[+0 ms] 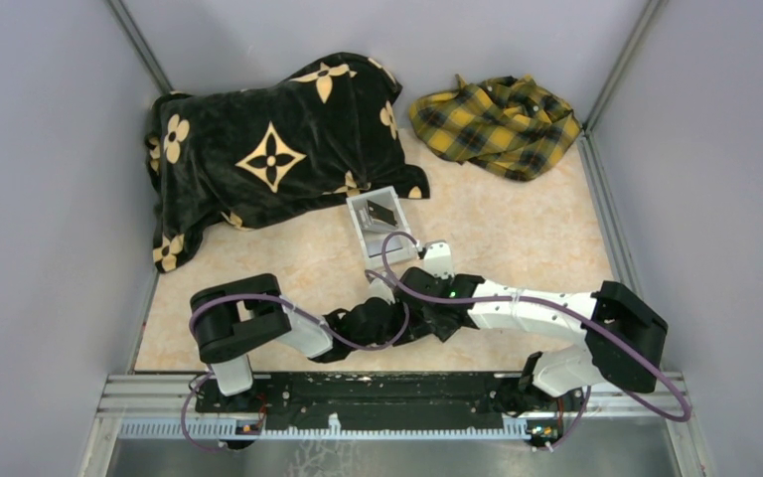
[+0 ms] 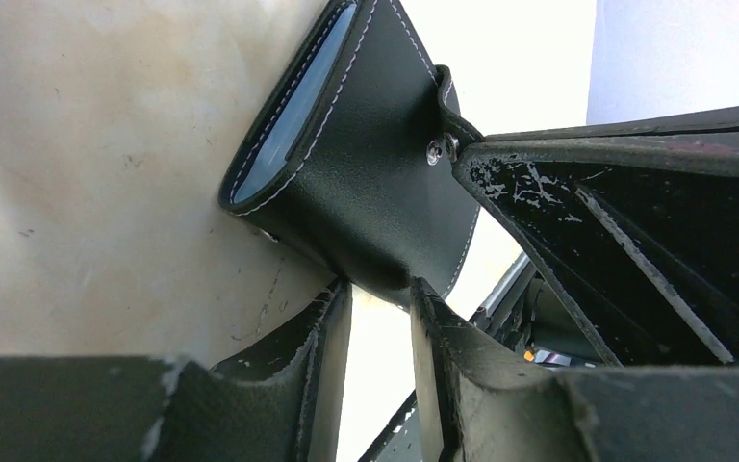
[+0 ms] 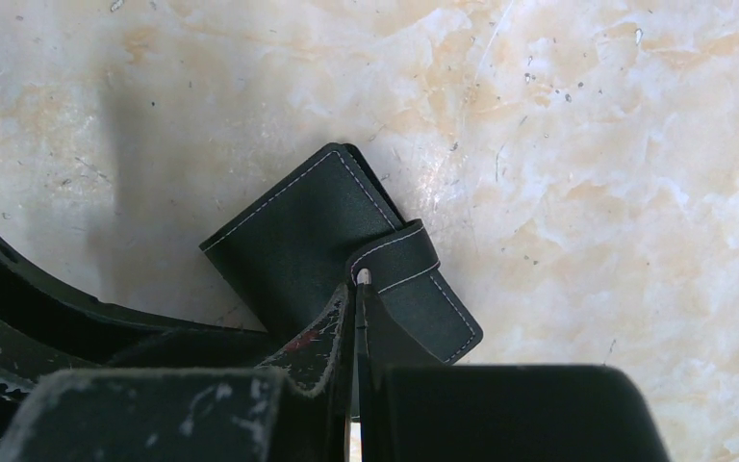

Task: Put the credit cards into the card holder
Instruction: Close the card holder at the center of the board.

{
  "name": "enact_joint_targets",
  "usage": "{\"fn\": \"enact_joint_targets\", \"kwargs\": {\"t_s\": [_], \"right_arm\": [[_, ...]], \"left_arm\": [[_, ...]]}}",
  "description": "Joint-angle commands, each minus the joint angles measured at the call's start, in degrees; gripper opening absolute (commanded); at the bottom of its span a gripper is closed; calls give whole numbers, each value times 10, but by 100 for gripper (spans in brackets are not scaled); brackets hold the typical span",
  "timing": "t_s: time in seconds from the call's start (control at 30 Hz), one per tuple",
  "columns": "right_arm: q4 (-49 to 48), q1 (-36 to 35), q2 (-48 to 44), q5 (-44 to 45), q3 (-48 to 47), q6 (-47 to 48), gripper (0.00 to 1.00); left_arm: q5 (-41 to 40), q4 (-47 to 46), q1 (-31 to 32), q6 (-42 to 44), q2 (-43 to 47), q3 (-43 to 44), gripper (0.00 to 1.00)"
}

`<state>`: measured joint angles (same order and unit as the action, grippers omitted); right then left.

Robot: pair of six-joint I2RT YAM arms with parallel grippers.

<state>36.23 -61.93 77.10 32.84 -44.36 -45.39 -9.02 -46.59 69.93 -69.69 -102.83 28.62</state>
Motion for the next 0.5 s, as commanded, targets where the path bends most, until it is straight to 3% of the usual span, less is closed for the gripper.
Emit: {"fn": "enact_joint_targets", "kwargs": {"t_s": [0.0, 0.47], "right_arm": [[-27, 3, -4, -16, -15, -1, 0], [-19, 3, -8, -24, 12, 6, 0]], "left_arm": [[-5, 100, 5, 14, -25, -24, 38], [-51, 156, 3, 0, 7, -31, 38]]}}
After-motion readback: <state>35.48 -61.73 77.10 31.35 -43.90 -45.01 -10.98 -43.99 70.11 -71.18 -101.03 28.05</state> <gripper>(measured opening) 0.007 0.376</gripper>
